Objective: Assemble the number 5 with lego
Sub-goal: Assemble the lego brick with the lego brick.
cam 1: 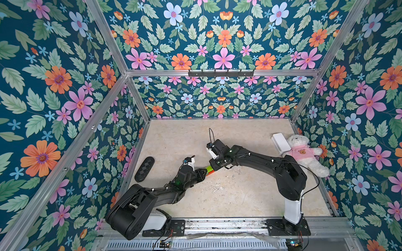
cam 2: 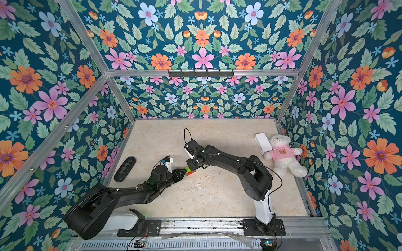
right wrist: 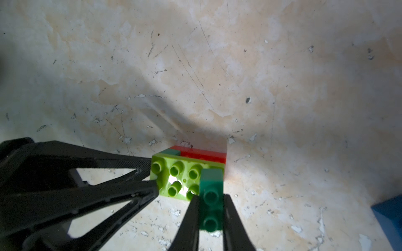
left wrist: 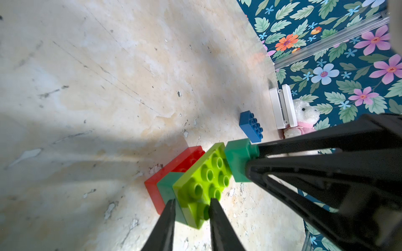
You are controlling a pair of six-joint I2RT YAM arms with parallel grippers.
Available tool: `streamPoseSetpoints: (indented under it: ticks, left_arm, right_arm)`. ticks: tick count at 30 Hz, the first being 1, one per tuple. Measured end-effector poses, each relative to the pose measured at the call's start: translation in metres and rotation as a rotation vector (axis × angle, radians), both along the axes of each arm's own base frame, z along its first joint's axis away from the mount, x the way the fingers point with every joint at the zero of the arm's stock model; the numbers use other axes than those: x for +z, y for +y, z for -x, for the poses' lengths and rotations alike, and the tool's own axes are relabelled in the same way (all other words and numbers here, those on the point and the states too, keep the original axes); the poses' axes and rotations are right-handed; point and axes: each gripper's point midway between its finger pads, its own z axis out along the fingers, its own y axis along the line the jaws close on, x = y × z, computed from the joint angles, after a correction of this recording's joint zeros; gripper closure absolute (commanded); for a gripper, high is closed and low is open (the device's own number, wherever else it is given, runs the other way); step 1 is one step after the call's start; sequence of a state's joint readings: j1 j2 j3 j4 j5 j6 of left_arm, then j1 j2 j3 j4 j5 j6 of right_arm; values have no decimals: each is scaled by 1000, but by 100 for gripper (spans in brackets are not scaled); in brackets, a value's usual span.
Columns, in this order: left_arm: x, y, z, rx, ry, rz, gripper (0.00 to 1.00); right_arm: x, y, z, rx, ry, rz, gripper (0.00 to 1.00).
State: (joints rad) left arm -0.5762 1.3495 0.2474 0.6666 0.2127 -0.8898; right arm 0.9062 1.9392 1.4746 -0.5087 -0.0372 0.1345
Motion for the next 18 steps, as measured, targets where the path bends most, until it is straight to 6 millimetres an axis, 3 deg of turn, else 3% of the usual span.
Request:
streamPoseSetpoints:
  ticks: [18]
  left_arm:
    - [1, -3, -3, -2, -17, 12, 80]
  right_arm:
    - [0, -1, 1, 1, 6, 8, 97]
